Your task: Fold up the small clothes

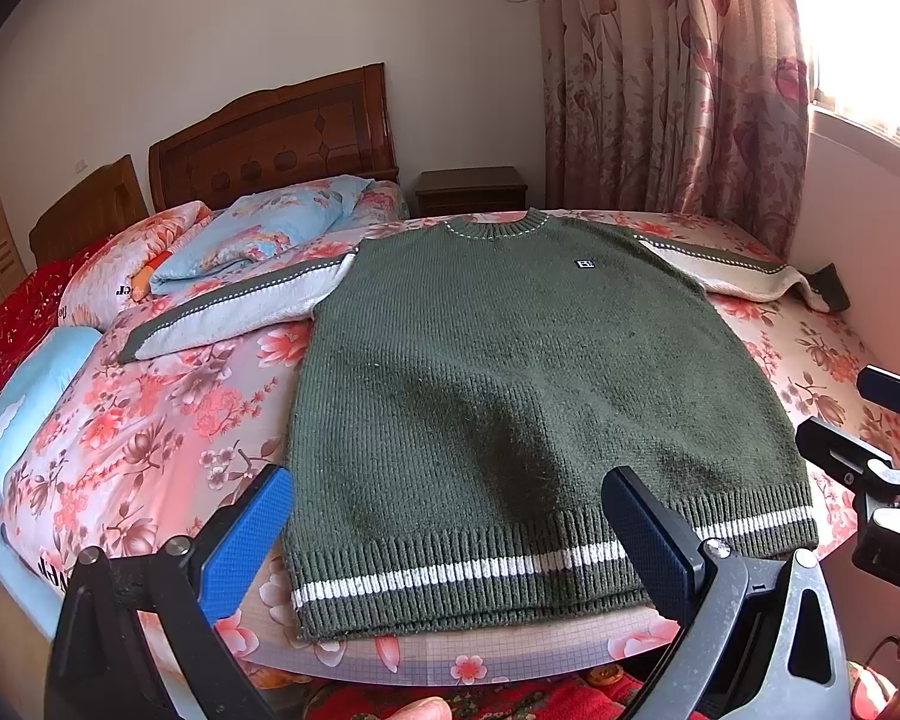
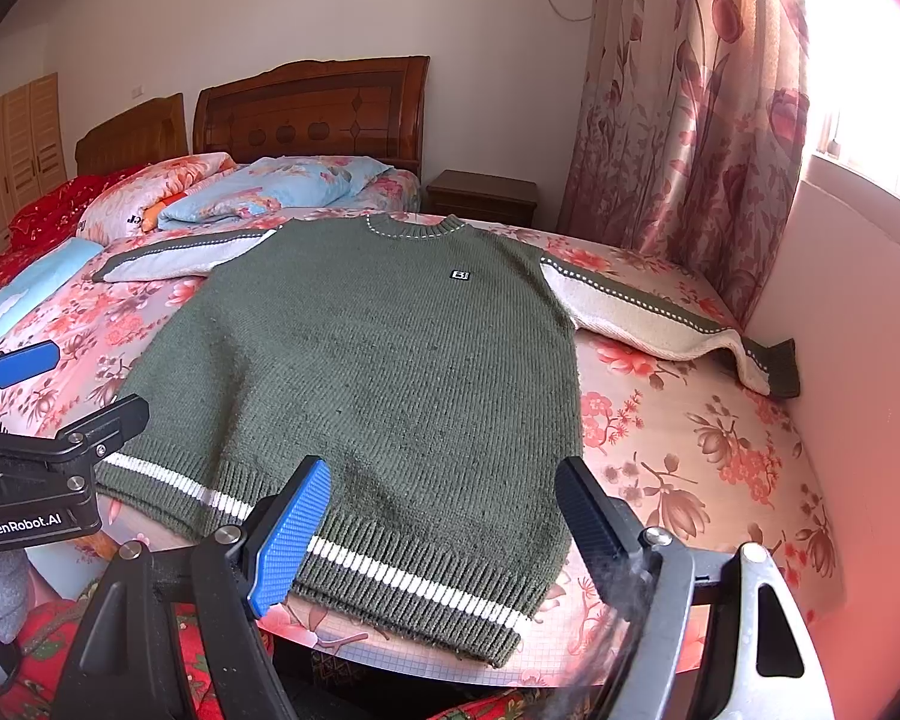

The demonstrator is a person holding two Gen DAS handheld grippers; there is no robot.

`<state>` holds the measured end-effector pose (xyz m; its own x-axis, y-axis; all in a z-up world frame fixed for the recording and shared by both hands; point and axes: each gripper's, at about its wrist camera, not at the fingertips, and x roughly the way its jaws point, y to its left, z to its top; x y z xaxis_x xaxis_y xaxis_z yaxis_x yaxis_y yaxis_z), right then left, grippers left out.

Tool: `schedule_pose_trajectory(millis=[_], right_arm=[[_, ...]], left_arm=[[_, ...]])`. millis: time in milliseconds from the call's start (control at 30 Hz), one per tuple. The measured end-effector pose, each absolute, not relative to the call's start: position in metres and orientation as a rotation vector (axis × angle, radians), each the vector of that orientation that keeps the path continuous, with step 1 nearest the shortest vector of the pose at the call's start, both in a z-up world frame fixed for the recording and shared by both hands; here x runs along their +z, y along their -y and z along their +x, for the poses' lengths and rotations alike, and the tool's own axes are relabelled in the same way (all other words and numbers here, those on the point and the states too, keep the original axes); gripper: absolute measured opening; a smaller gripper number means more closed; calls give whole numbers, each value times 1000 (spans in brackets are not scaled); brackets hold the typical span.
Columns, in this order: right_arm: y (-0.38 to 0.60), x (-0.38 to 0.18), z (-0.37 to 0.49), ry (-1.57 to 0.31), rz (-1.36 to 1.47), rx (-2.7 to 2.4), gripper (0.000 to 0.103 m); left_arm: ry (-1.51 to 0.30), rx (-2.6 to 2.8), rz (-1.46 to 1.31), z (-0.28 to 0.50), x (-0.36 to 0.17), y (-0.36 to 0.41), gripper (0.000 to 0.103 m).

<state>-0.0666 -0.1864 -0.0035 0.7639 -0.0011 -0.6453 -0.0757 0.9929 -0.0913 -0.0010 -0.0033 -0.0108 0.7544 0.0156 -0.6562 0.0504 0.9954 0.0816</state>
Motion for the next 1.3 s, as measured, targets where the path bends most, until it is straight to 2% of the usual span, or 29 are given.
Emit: schedule_pose_trajectory(millis=[1067,1300], right_arm=[[188,-10,-62,-729,-105,43,79],[206,-27,-46,-792,-41,50,79]], left_arm=[[-746,-23,88,1,-18,3,103],[-796,-88,140,28,-27,15,103]])
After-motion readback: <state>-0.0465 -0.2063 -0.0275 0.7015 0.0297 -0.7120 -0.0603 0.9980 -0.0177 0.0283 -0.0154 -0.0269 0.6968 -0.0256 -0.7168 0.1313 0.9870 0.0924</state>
